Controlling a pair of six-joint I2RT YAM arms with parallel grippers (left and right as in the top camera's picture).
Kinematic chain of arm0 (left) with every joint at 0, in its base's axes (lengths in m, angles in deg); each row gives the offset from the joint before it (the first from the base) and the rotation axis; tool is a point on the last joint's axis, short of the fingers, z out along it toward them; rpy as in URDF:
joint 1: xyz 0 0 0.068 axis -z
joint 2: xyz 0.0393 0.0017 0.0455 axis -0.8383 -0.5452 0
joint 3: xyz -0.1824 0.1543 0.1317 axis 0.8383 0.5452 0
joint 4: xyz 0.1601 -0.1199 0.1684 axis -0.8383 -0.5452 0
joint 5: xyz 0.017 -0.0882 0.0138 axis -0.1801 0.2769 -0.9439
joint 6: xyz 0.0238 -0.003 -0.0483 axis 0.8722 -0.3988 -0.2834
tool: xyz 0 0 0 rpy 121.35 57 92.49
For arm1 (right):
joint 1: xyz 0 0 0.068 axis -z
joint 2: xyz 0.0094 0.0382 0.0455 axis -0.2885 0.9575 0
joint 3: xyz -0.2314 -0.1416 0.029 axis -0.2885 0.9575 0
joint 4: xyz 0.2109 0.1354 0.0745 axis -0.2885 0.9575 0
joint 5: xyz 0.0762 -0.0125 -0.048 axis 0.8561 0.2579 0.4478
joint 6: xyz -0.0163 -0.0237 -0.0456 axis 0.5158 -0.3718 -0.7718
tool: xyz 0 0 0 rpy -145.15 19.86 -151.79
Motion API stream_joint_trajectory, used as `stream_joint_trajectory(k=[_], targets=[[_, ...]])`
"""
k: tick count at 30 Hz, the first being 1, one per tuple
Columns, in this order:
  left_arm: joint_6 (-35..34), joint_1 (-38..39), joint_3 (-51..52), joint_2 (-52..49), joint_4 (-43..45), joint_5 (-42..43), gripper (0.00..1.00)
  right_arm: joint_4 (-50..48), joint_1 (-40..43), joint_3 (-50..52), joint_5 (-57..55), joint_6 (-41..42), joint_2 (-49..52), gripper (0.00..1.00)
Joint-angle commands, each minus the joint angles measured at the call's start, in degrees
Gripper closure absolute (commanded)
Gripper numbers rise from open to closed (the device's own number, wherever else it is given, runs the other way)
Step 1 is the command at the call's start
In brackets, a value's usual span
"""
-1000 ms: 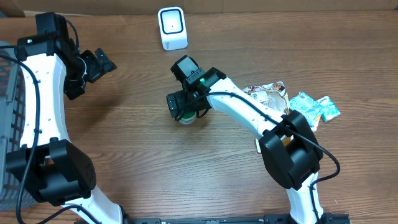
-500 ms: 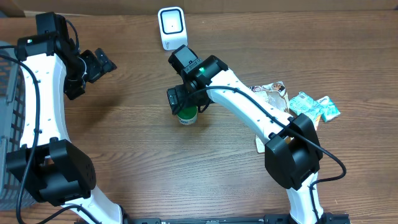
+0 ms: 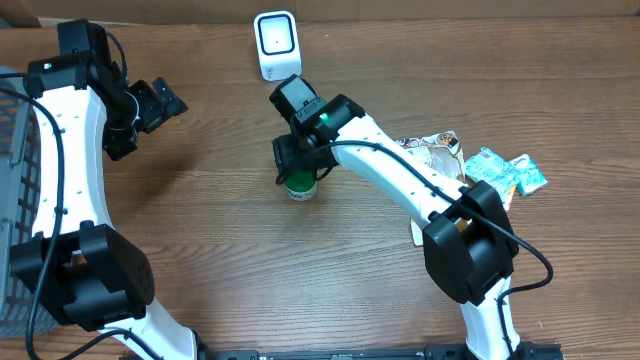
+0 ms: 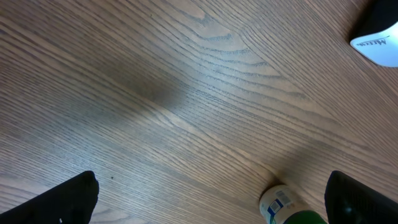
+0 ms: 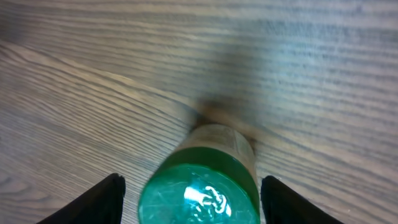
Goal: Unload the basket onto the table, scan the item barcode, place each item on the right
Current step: 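Close the right gripper on the jar lid and lift it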
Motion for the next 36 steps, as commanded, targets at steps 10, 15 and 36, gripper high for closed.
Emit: stream_joint_trajectory(k=[10,15,36], targets=[[0.48,0.55,-0.2,-0.66,0.02,-0.35,0.01,-1.7,-2.97,1.95,-3.65,3.34,1.16,0.39],[0.48,0.55,-0.2,-0.68,0.02,-0.35,0.0,-1.51,-4.46,3.04,-8.28,7.1,1.18,0.41],[0.48,0.55,-0.2,-0.68,0.02,-0.35,0.01,-1.07,-4.52,2.75,-6.1,10.6,1.29,0.28]])
